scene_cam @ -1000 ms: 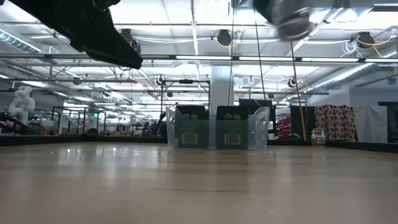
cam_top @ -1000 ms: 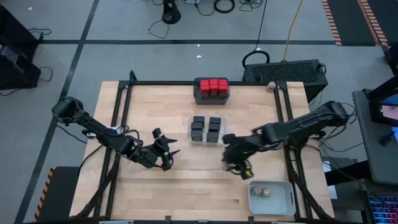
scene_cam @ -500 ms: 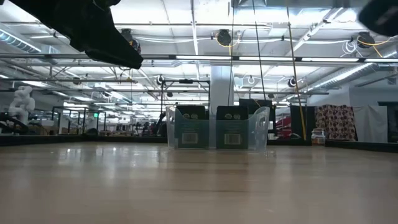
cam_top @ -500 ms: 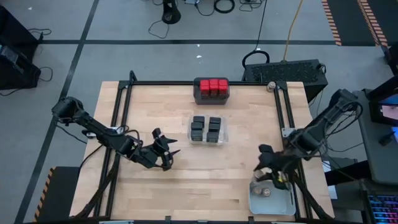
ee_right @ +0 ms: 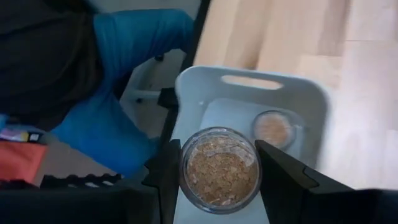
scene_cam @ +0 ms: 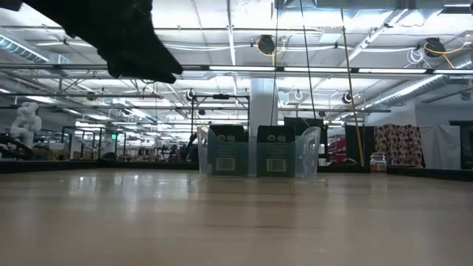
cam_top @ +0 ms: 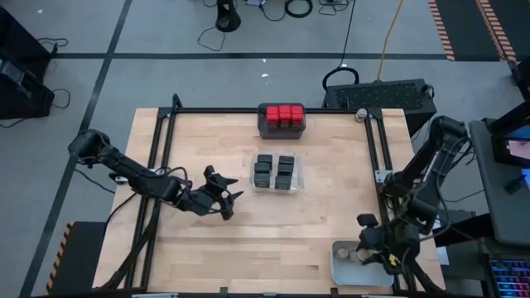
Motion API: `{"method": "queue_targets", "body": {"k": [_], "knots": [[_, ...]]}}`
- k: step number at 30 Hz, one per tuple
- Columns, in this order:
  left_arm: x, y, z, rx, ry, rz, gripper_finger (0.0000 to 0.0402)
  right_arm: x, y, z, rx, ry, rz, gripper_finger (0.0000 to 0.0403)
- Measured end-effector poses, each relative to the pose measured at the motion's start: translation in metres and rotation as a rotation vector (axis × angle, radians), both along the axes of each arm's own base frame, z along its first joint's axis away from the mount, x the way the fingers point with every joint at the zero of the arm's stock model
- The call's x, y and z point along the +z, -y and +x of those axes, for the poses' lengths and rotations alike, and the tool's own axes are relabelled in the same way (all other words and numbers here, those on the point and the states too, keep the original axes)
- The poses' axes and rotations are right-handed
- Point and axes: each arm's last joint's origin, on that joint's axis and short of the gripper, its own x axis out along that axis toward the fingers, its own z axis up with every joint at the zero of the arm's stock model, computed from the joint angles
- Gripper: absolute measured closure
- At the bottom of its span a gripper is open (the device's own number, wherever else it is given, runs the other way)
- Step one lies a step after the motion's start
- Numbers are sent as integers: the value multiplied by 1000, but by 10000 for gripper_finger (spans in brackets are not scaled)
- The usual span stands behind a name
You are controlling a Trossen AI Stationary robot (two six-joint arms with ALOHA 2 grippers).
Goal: Sort spices by type
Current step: Put the brown seasoning into the white bin
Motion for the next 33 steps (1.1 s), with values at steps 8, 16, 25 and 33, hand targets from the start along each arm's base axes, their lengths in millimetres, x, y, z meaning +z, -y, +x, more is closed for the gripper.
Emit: {"method": "queue_targets", "body": {"k": [8,16,25,33], "knots": [[4,-15,8,62,47,-23,185,-14,-24,0,123,77,-65,247],[4,-21,11,30,53,-113,185,-31,-43,14,228,218,-193,247],[3,-20,12,-3,46,-144,185,-48,-49,24,249,238,-295,247],[3,-20,11,-11,40,-140,185,-67,-54,36,270,225,-358,247]]}}
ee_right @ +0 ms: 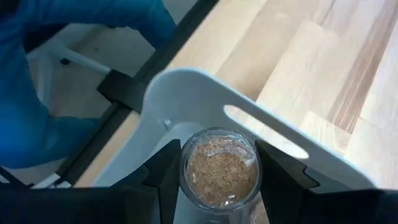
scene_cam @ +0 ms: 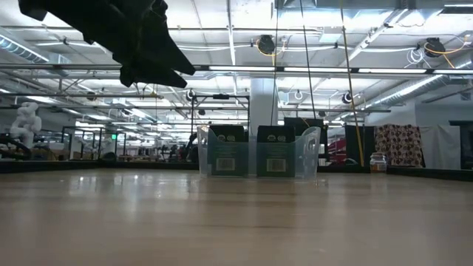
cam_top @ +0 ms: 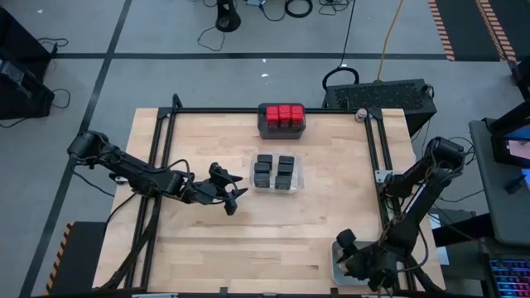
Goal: Sort spices by type
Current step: Put the brown seasoning into the white bin
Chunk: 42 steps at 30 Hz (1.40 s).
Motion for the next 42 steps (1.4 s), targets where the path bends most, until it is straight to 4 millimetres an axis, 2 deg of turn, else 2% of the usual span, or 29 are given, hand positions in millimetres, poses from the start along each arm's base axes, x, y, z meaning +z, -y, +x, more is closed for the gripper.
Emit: {"method": "queue_targets", "body": {"k": [9,26,36,42], "knots": [[0,0,0,-7,-2,-3,185,-12,-2,3,-5,-25,-40,246],[0,0,0,-8,-2,-3,185,-13,-1,3,-5,-34,-53,238],[0,1,0,-20,-4,-10,185,-13,-1,3,-3,-32,-55,194],[0,1,0,-22,-4,-11,185,-13,-1,3,-2,-33,-55,187]]}}
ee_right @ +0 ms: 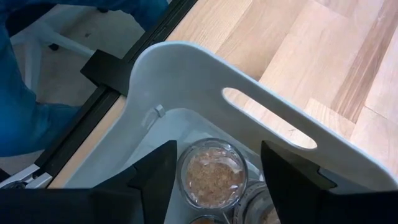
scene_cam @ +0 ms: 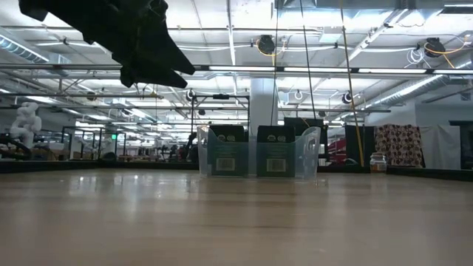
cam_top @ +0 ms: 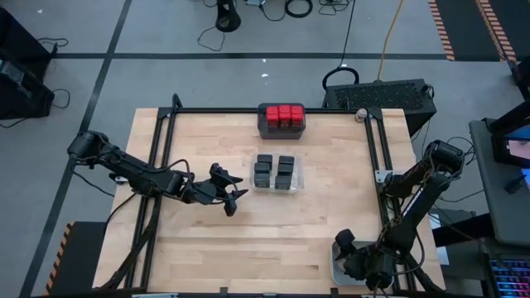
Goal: Sort spices by type
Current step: Put the brown seasoning into the white bin
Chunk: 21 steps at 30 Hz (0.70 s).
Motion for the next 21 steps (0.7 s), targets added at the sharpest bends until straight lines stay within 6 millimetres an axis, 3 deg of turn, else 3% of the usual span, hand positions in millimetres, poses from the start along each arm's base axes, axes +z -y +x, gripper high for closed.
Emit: {"method": "queue_targets", "body": {"k": [10,16,21], "knots": [[0,0,0,0,0,0,185,16,3,-2,33,53,39,190],[0,0,0,-1,0,0,185,51,18,-8,14,143,140,190],[0,0,0,-1,0,0,185,85,48,-9,-182,302,185,190]]}}
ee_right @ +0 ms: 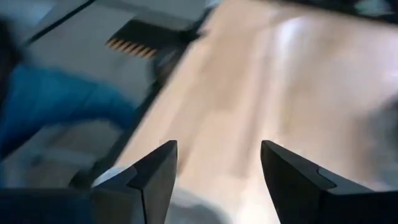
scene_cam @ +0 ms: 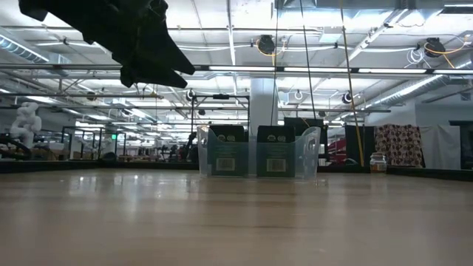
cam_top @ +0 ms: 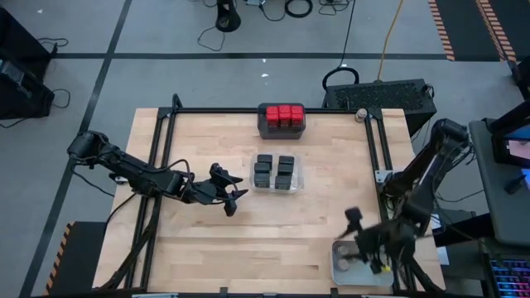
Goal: Sort spices by type
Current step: Put the brown seasoning into the white bin
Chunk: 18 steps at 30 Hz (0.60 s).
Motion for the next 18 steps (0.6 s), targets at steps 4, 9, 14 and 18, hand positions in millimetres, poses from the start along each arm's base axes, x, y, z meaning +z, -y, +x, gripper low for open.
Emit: {"method": "queue_targets", "body": {"k": [4,9,14,18], "knots": [[0,1,0,-4,0,0,185,18,35,7,-180,42,49,190],[-5,5,1,-15,-22,8,185,27,88,22,-437,16,39,190],[-23,8,7,6,-82,40,185,49,151,35,-786,-53,-32,190],[-37,4,14,2,-147,116,185,68,206,44,-993,-105,-108,190]]}}
